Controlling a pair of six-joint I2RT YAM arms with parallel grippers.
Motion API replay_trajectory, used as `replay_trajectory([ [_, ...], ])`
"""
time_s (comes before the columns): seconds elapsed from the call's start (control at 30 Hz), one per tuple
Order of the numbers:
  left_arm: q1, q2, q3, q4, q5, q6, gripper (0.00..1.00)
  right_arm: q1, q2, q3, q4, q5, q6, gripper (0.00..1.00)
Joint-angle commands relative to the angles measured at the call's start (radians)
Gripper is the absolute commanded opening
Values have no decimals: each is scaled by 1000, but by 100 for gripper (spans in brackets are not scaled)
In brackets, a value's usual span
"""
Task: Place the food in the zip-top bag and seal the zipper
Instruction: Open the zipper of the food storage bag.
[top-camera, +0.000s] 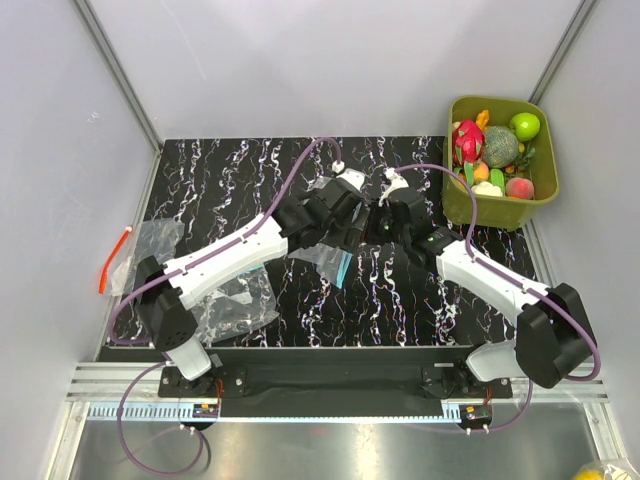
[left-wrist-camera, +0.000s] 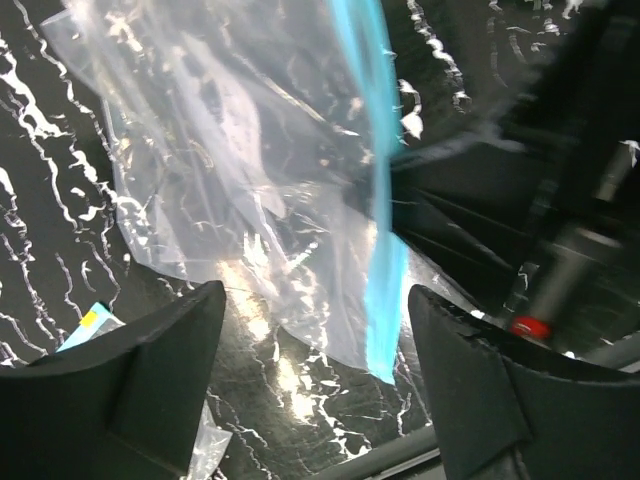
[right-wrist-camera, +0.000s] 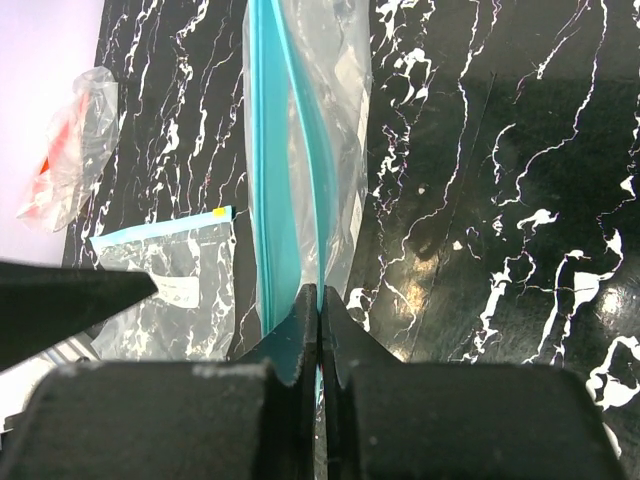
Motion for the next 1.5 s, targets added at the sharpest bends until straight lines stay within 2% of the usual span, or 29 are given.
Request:
replay_trajectory([
  [0.0, -17, -50, 22, 46, -28, -1, 80, 14, -39, 46, 6, 12, -4, 0],
  [0.1, -23, -60, 8, 52, -18, -4, 80, 12, -50, 48, 5, 9, 4, 0],
  [0.37, -24, -44, -40, 69, -38, -12, 69, 12, -68, 55, 2, 0, 35, 0],
  [0.53, -23, -34, -47, 84, -101, -16, 57, 12, -77, 52, -4, -3, 42, 0],
  [0.73, -18, 16, 3, 69, -207, -15, 30, 15, -80, 45, -15, -9, 45, 0],
  [0.93, -9, 58, 77, 58, -285, 5, 15, 19, -82, 37, -35, 4, 42, 0],
  [1.03, 14, 85, 111, 6, -361, 7, 5, 19, -83, 58, -110, 79, 33, 0],
  [1.13, 58, 75, 105, -23, -446, 4, 0, 17, -77, 68, -194, 180, 38, 0],
  [1.2, 75, 52, 95, -29, -497, 2, 0, 17, -65, 75, -231, 228, 38, 0],
  [1.33, 89, 19, 88, -37, -625, 10, 0, 15, -33, 75, -242, 251, 41, 0],
  [1.43, 88, 22, 94, -37, -641, 16, 0, 11, -14, 95, -256, 264, 35, 1],
  [1.47, 88, 27, 94, -36, -641, 16, 0, 9, -10, 100, -259, 264, 24, 4],
])
